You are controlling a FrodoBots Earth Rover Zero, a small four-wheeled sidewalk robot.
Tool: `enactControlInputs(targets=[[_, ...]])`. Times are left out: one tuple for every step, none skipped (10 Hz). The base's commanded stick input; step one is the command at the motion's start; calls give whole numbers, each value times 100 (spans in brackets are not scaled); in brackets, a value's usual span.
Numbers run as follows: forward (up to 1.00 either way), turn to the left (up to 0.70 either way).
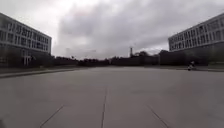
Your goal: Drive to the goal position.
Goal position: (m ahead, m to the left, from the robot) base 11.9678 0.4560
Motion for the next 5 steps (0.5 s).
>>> enactControlInputs(targets=[[70, 2], [70, 2], [70, 2], [70, 2], [70, 2]])
